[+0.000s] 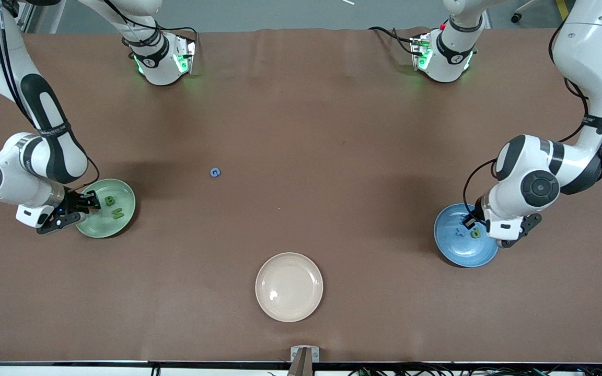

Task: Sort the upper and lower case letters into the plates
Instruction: 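Drop the pink Q on the green plate and the u on the blue plate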

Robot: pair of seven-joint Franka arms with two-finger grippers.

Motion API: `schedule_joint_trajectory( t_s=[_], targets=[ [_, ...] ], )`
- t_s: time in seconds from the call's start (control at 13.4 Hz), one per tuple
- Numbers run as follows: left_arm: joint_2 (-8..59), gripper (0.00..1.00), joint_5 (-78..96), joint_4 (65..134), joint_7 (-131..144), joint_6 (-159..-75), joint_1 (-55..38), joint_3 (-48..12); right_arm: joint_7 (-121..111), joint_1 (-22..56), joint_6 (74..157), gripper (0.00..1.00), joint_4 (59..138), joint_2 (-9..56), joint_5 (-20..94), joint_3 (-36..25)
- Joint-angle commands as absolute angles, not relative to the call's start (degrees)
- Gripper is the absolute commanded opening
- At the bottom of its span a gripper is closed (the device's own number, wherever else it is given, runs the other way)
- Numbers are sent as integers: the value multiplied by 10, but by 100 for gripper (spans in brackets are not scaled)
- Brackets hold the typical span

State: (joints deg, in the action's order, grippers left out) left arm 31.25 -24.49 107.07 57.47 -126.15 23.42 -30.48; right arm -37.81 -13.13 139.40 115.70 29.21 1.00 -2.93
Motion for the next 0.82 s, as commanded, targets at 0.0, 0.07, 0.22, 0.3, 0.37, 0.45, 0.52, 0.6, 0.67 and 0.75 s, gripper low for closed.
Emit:
schedule_joint_trajectory(
  t_s=[0.0,0.07,0.22,0.3,0.37,0.45,0.52,0.6,0.67,0.75],
  targets=[
    [339,0,-250,1042,572,-1263,227,-314,-381,-141,1383,94,1153,286,4,-19],
    [343,0,-249,1036,572,-1263,225,-314,-381,-141,1368,100,1152,269,4,-19],
    [359,0,-257,1027,571,-1264,224,-313,-356,-126,1290,100,1150,212,8,-15],
    [371,1,-260,1020,572,-1264,224,-313,-322,-109,1253,100,1150,186,11,-12],
    [373,20,-260,1019,573,-1264,220,-315,-268,-85,1219,100,1152,165,11,-12],
    [371,93,-258,1013,582,-1263,209,-315,-209,-63,1186,100,1157,143,11,-12],
    [366,100,-255,1006,573,-1262,209,-316,-167,-43,1161,100,1164,127,13,-12],
    [360,100,-253,1000,565,-1259,220,-331,-133,-24,1150,100,1176,110,17,-11],
    [344,100,-246,989,543,-1247,222,-345,-111,-2,1150,100,1198,90,22,-11],
    [335,100,-229,976,534,-1223,223,-351,-82,22,1150,100,1214,74,39,-12]
  ],
)
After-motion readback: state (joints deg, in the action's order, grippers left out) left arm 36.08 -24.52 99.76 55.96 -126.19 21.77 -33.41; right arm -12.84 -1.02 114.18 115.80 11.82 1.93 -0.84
